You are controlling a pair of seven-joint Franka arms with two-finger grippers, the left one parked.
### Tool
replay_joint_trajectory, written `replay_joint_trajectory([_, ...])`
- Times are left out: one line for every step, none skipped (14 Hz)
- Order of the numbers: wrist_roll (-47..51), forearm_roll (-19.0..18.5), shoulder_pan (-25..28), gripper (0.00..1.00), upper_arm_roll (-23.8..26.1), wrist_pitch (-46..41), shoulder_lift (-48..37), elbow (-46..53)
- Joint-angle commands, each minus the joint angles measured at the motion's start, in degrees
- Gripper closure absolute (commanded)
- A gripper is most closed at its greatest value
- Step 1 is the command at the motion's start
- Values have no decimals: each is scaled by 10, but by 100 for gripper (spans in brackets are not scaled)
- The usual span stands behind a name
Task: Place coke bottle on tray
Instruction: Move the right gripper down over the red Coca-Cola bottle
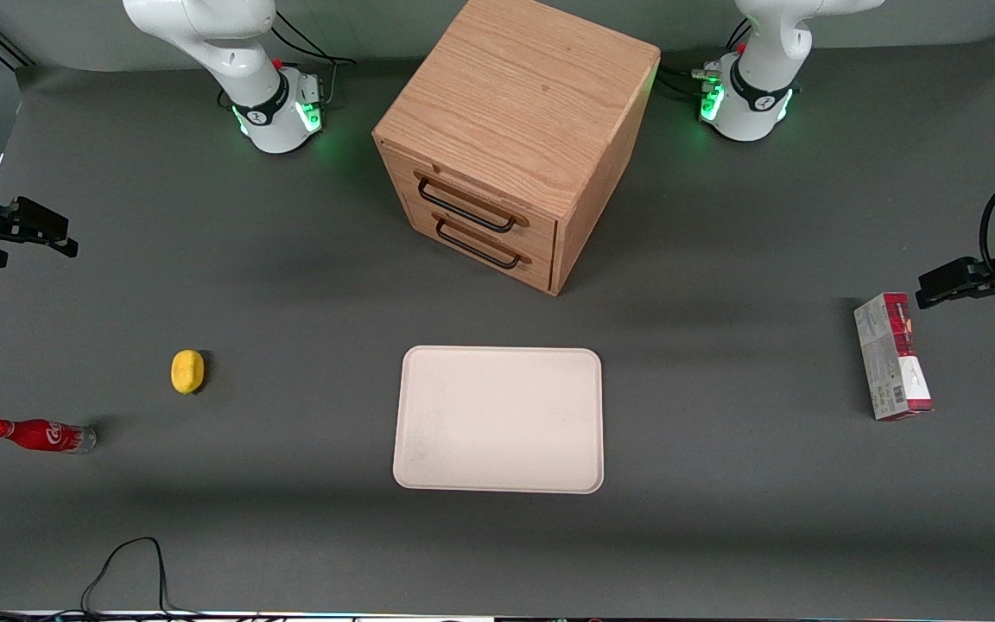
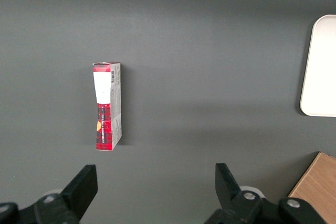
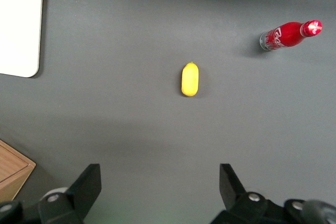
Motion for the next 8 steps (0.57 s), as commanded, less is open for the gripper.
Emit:
replay_joint_trajectory([14, -8, 3, 0, -4, -19, 28, 39])
replay_joint_trajectory([14, -8, 2, 0, -4, -19, 31, 45])
replay_joint_trajectory([14, -7, 2, 0, -4, -19, 41, 50])
replay_joint_trajectory([14, -8, 2, 0, -4, -19, 50, 61])
replay_joint_trajectory([9, -8, 0, 0, -8, -24, 59, 63])
replay_joint_trajectory([3, -8, -1, 0, -23, -41, 63, 64])
replay_joint_trajectory([2, -8, -2, 0, -37, -41, 73, 72])
replay_joint_trajectory([1, -8, -4, 0, -48, -43, 92, 94])
